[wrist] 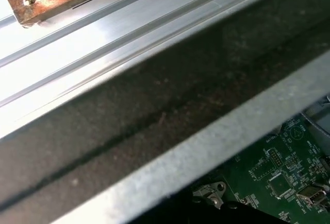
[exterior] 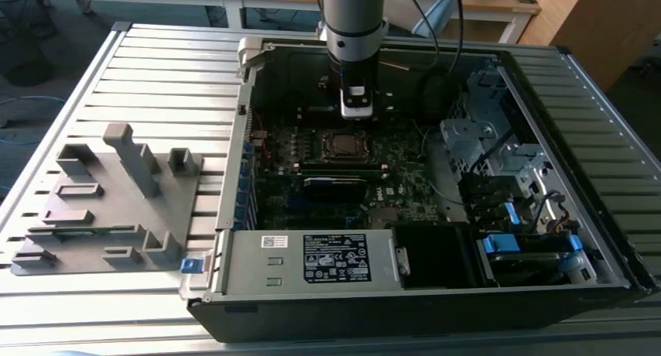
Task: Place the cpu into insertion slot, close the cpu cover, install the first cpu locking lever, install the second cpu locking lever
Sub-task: 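Install the first cpu locking lever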
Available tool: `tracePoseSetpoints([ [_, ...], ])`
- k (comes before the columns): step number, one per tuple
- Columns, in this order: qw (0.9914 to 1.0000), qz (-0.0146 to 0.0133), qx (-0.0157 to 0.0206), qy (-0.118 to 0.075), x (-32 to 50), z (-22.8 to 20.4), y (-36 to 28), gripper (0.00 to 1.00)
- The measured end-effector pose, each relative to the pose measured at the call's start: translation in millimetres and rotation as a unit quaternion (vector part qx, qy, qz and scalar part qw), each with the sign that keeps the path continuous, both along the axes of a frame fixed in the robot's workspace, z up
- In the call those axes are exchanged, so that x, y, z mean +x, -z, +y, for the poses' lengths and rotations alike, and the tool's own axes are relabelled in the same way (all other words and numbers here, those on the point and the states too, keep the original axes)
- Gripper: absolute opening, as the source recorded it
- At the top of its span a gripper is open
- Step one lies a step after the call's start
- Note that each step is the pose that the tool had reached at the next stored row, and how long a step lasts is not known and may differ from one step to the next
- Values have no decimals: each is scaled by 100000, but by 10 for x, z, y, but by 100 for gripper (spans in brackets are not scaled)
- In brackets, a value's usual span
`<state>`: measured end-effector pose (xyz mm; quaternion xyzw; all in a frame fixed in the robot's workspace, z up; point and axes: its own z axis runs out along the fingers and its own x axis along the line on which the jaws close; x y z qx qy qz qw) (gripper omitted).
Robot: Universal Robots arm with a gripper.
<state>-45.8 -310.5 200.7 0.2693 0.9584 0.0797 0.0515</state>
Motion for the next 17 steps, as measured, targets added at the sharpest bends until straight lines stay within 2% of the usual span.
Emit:
tracePoseSetpoints([
  [5, 100000, -1, -41, -2, 6, -2, 12, 11],
  [11, 100000, 3, -311, -3, 16, -3, 31, 11],
  [15, 99998, 4, -670, 6, 27, -5, 40, 11],
  [17, 99995, -3, -970, 5, 31, -5, 48, 11],
])
